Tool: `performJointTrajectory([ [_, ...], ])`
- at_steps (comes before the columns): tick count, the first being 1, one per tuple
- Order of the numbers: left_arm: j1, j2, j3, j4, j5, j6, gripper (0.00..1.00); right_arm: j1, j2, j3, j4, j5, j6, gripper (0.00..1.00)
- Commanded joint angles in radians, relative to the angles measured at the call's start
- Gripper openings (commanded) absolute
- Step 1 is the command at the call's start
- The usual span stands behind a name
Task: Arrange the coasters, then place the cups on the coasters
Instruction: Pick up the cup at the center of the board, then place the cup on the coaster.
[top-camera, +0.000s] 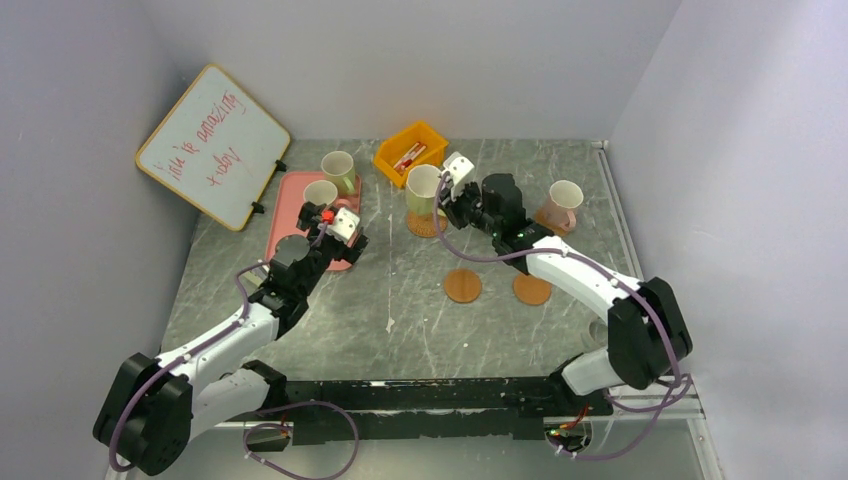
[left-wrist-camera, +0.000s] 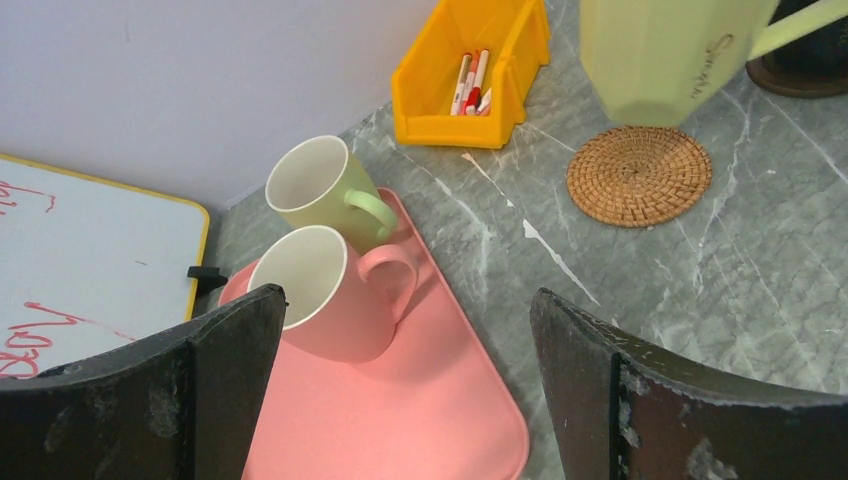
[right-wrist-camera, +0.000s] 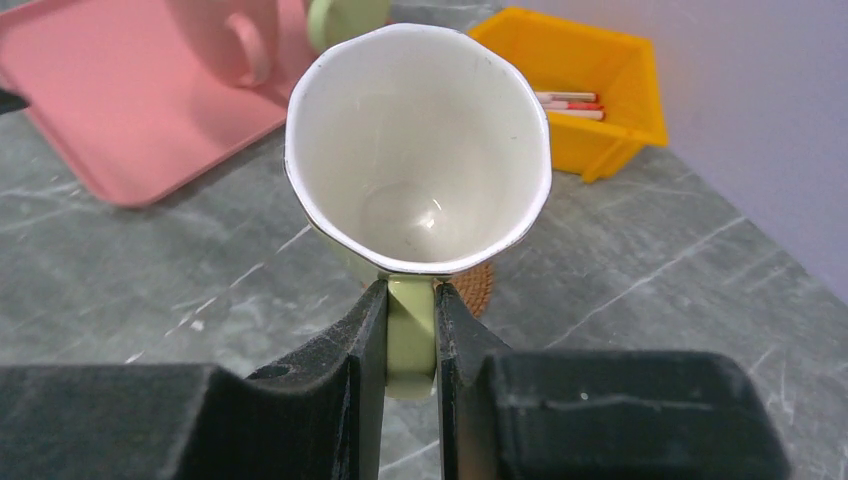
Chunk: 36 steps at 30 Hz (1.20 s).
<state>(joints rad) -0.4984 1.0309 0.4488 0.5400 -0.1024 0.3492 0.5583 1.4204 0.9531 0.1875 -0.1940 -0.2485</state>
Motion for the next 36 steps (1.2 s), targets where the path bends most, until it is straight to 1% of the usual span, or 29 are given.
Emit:
performJointTrajectory([
  [1,0.004,-0.018,-0.001,0.041,0.014,0.001,0.97,0.009,0.026,0.049,0.217,0.133,0.071,0.0],
  [5,0.004,-0.013,0.0,0.044,0.014,0.002,0.97,0.01,0.051,0.037,0.251,0.184,0.068,0.0],
  [9,0.004,-0.005,-0.001,0.048,0.005,0.006,0.97,-0.013,0.092,0.122,0.202,0.162,0.087,0.0],
  [11,0.004,-0.005,-0.001,0.046,0.006,0.005,0.97,-0.016,0.109,0.133,0.21,0.154,0.091,0.0],
  [18,0.004,0.005,-0.001,0.05,0.019,0.002,0.97,-0.016,0.162,0.049,0.316,0.191,0.124,0.0],
  [26,0.006,-0.011,-0.005,0.052,0.019,0.002,0.97,-0.011,0.155,-0.001,0.375,0.218,0.167,0.0],
  [36,0.006,-0.004,-0.005,0.052,0.018,0.004,0.97,0.007,0.181,-0.024,0.403,0.255,0.165,0.0],
])
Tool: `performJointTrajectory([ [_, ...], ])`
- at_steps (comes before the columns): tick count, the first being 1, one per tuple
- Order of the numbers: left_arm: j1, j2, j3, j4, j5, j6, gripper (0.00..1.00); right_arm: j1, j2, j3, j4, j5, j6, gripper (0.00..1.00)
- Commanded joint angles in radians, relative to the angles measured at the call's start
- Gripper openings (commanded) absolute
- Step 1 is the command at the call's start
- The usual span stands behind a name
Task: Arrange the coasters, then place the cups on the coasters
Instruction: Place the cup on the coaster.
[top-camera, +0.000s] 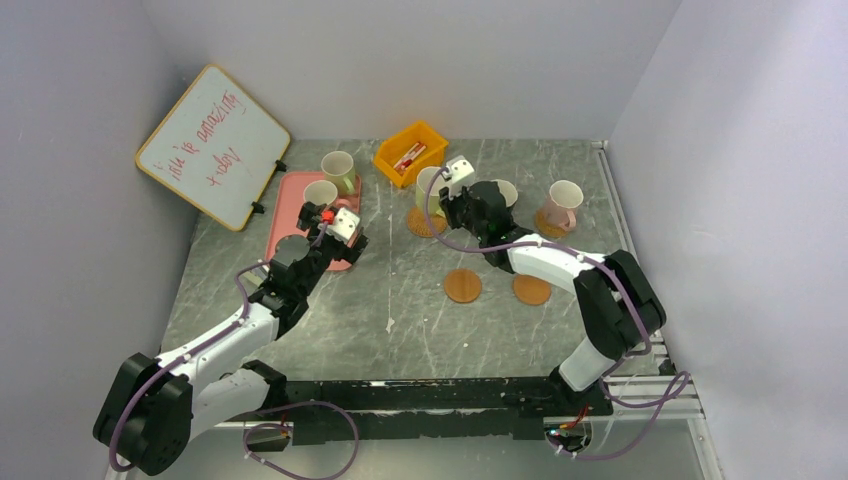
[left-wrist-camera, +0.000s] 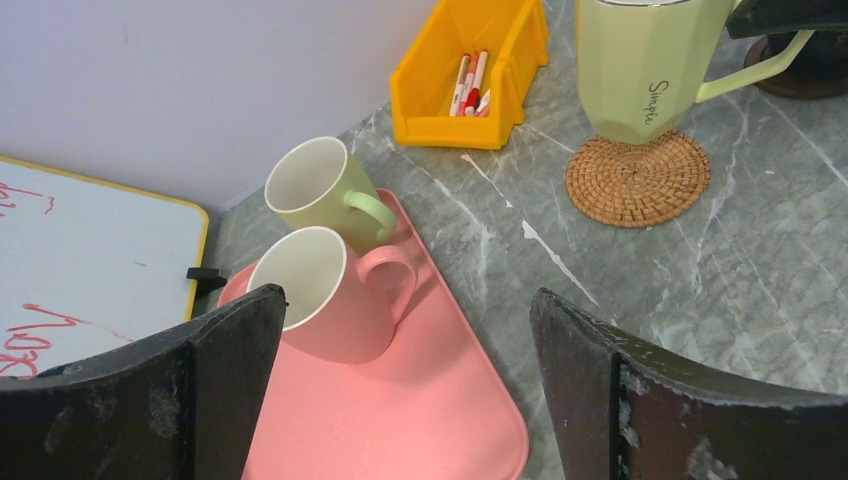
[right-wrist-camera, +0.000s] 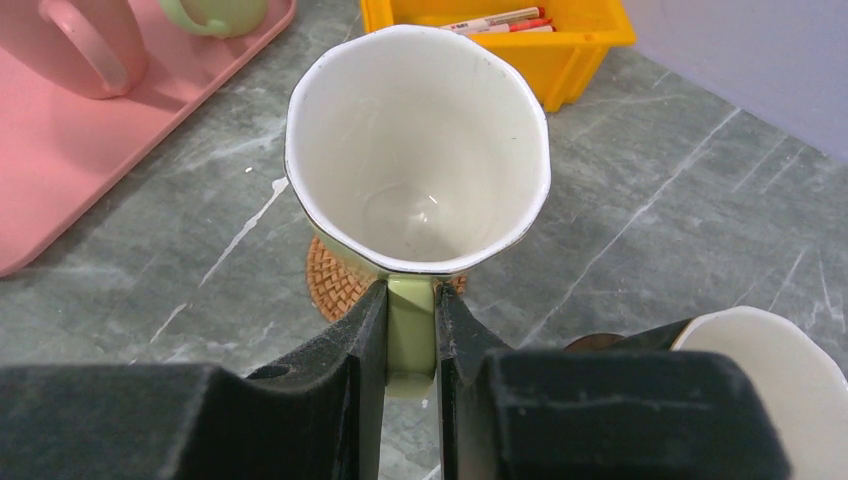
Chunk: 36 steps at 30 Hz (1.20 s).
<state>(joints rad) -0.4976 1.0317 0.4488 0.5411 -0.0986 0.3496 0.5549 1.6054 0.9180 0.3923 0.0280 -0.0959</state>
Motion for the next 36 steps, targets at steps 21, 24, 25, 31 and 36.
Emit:
performJointTrajectory([
  [21,0.005,0.0,-0.008,0.056,0.013,0.009,0.97,0.028,0.042,0.015,0.195,0.071,-0.003,0.0],
  [24,0.005,-0.006,-0.01,0.057,0.013,0.009,0.97,0.028,0.042,0.013,0.196,0.068,-0.002,0.0],
  [25,0.005,-0.007,-0.011,0.057,0.014,0.009,0.97,0.028,0.045,0.013,0.195,0.066,-0.002,0.0],
  [31,0.006,-0.002,-0.01,0.058,0.013,0.009,0.97,0.028,0.047,0.015,0.189,0.063,-0.004,0.0],
  [36,0.007,-0.005,-0.011,0.059,0.013,0.009,0.97,0.029,0.055,0.019,0.182,0.062,-0.004,0.0],
])
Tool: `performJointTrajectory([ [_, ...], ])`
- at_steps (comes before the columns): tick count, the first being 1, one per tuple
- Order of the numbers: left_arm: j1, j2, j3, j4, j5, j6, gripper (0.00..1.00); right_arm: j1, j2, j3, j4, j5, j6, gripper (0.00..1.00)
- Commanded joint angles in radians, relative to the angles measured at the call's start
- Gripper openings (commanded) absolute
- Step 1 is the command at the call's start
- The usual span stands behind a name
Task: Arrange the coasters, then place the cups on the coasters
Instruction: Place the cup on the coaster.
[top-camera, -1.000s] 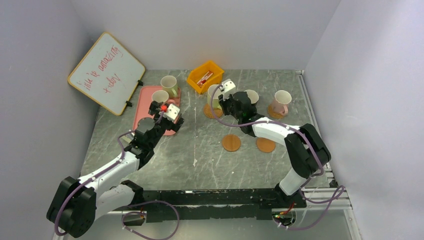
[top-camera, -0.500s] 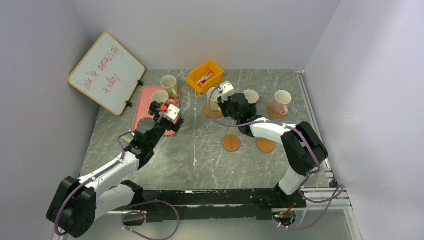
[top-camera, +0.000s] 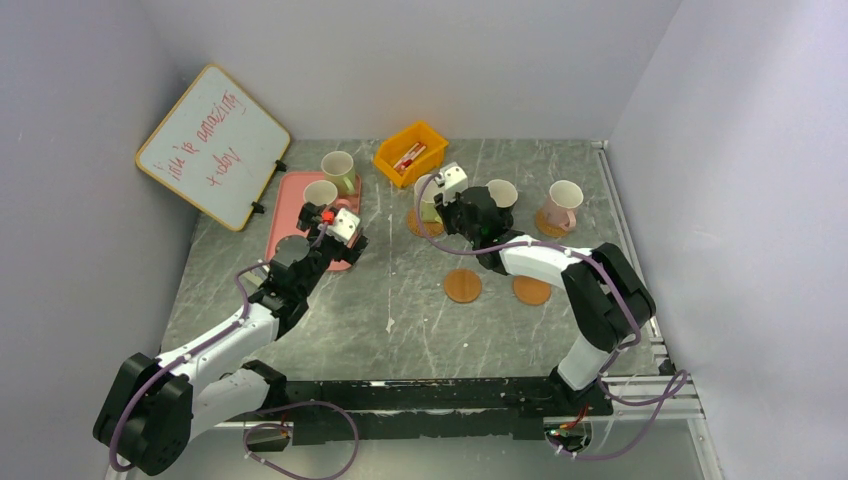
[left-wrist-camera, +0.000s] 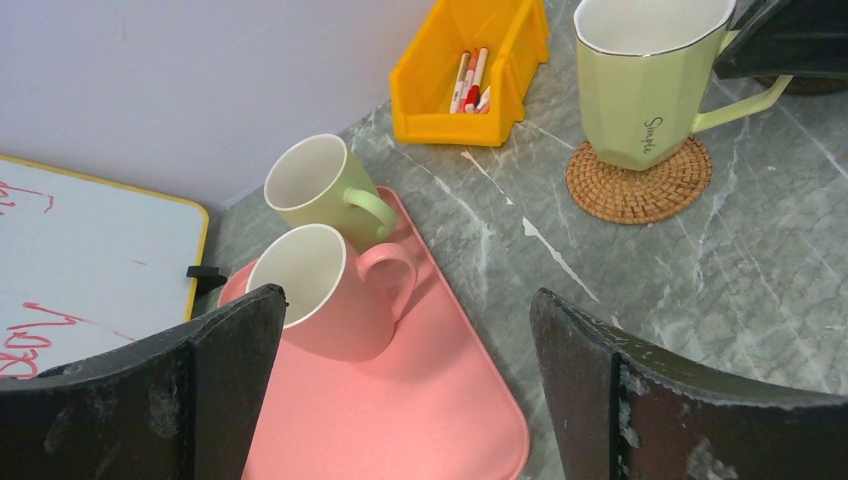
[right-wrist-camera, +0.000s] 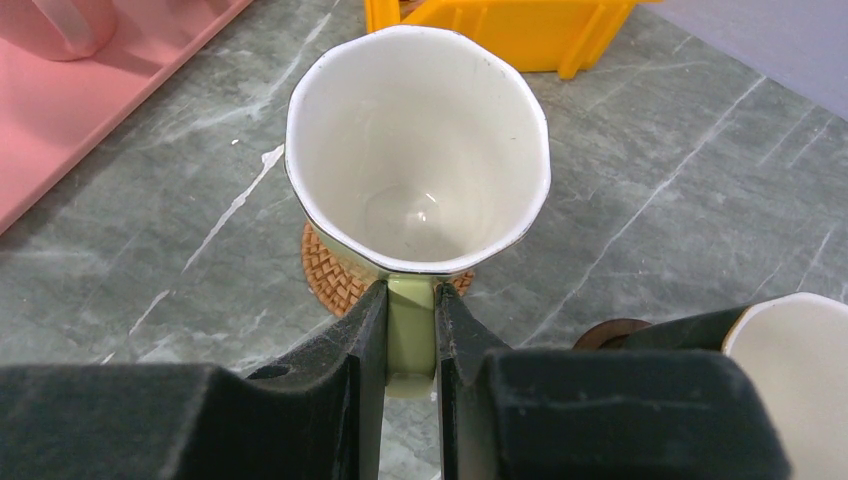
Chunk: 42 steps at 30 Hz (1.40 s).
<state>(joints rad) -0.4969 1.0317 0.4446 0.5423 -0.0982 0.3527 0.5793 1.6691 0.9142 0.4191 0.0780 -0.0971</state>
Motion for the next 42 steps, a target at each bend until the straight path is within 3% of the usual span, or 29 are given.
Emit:
performJointTrajectory([
  [1,0.006,-0.005,-0.007,0.058,0.013,0.006,0.97,0.005,-0.007,0.023,0.153,0.012,-0.003,0.0],
  [42,0.008,-0.001,-0.008,0.059,0.017,0.006,0.97,0.022,0.014,0.022,0.164,0.027,-0.023,0.0],
])
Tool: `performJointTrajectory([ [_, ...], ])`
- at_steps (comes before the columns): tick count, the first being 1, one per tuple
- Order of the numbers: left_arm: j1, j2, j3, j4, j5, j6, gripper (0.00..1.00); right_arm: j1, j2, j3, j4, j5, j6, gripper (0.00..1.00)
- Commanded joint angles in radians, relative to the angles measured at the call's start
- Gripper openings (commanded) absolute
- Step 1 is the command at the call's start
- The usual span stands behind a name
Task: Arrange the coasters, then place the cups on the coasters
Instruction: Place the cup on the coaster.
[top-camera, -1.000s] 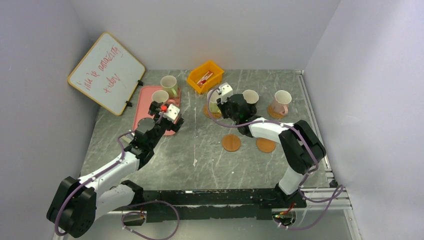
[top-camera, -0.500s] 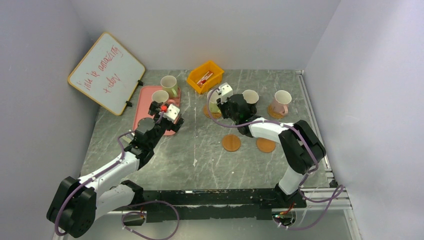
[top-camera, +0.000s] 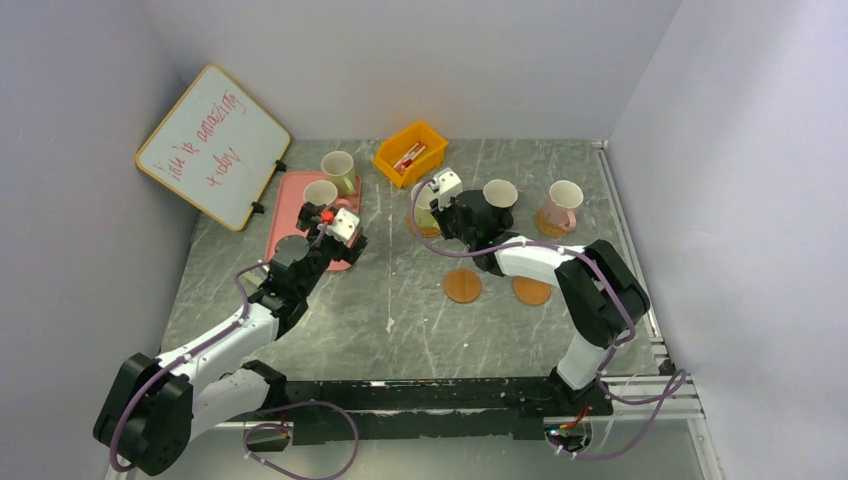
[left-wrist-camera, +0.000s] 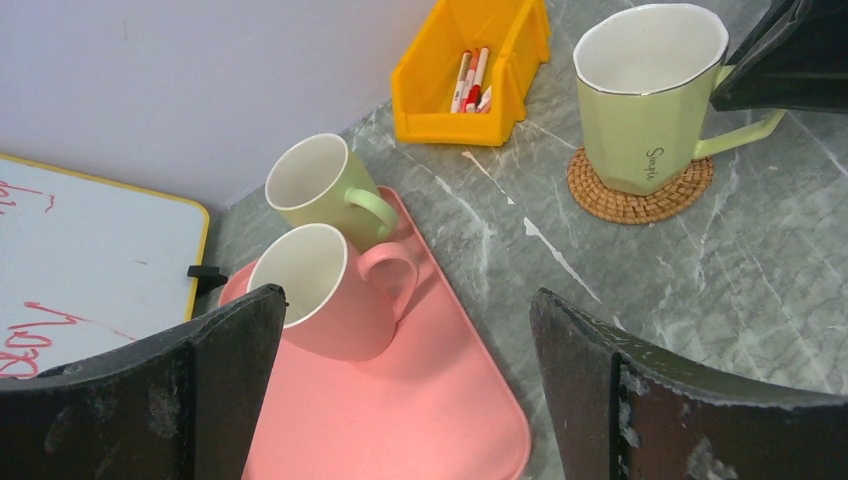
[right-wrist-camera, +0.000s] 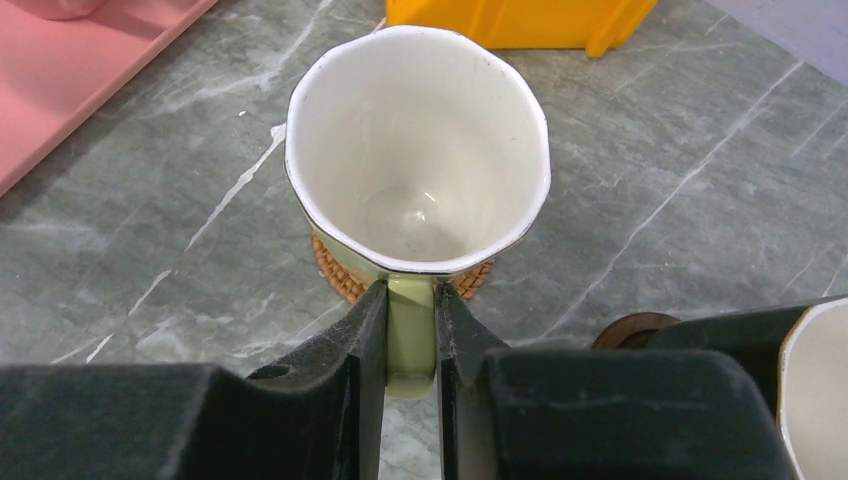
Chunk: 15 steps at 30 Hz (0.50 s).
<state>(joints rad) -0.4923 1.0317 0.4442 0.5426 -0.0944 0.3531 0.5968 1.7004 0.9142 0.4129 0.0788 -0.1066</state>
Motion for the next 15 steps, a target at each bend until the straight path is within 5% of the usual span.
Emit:
performJointTrajectory([
  [1,0.003,0.0,-0.008,0.059,0.013,0.006,0.97,0.003,-0.017,0.022,0.17,0.028,-0.013,0.0],
  [15,0.006,0.001,-0.007,0.059,0.015,0.006,0.97,0.006,-0.016,0.021,0.175,0.04,-0.012,0.0],
])
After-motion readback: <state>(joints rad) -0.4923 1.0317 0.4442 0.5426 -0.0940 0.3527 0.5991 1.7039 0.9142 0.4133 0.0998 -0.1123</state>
